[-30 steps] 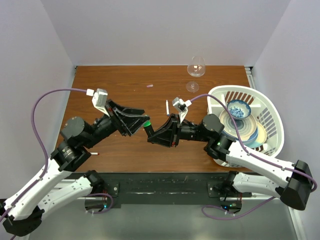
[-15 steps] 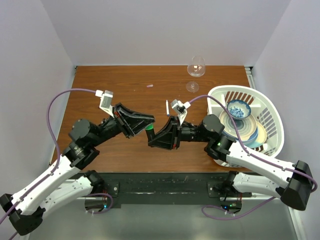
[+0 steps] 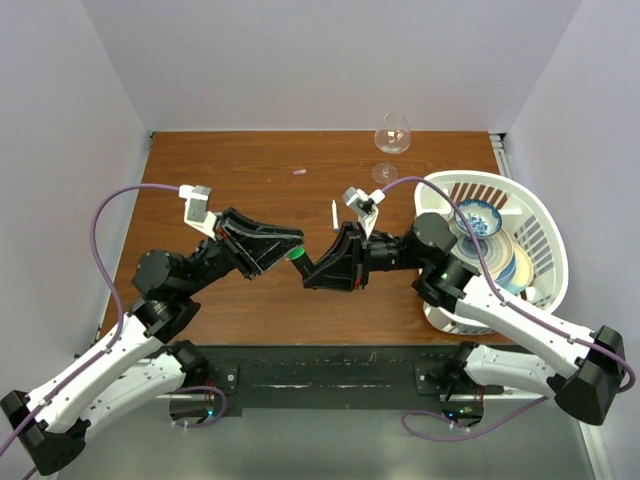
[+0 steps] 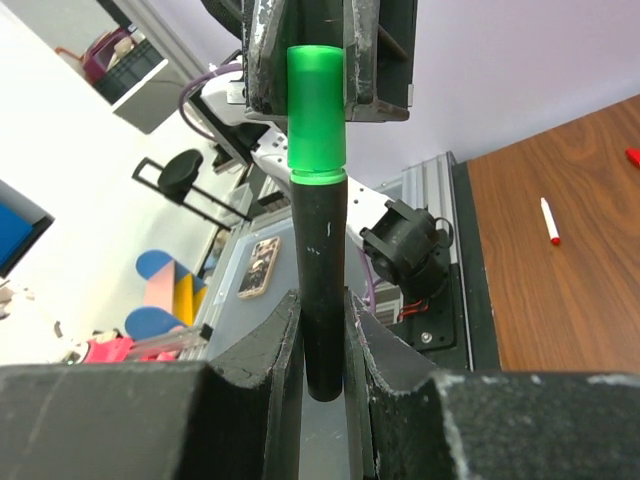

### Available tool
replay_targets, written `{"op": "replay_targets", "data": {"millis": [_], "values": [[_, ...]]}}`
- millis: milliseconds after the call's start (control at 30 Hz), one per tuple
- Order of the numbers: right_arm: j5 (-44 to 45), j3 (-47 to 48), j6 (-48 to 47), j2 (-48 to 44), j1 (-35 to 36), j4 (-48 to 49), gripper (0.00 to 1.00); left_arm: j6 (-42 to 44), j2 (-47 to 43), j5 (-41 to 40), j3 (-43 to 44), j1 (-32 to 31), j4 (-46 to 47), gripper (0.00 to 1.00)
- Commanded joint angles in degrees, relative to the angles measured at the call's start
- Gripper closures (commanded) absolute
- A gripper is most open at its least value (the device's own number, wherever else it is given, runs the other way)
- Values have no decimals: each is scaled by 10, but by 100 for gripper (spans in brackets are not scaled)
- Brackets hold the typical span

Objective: Insert the pens into the pen caps

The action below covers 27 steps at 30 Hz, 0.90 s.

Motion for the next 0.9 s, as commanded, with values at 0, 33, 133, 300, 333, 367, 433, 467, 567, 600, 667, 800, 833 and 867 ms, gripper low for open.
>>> {"op": "replay_targets", "data": {"millis": [0,33,133,300,333,367,433,467,567,600,667,800,833,867], "values": [[70,99,-19,18,-34,52,100,-12,12,116,-24,-14,-102,100],[70,103,-20,24,-32,51,100,-12,16,116,-25,-14,-102,100],[69,131,-36,41,-35,27,100,-28,28,130,-41,-14,-74,100],[82,162,-48,60,-50,10,100,-30,33,131,-52,-14,-95,100],[81,167,-45,65,-52,9,100,-23,31,128,-53,-14,-105,100],[70,171,-42,74,-57,16,100,-19,30,130,-55,-15,-111,100],[62,185,-30,84,-69,23,100,-2,31,138,-57,-14,-131,100],[59,189,-29,91,-72,27,100,0,31,145,-62,-14,-131,100],[46,207,-23,104,-81,32,100,-6,29,160,-83,-15,-121,100],[42,216,-24,110,-85,33,100,-13,29,164,-95,-15,-111,100],[38,225,-32,118,-88,26,100,-21,32,179,-106,-15,-103,100],[34,267,-71,138,-88,-11,100,-38,39,188,-119,-16,-104,100],[30,276,-76,148,-89,-19,100,-37,46,188,-115,-16,-111,100],[30,283,-80,152,-89,-33,100,-34,50,189,-110,-16,-119,100]]}}
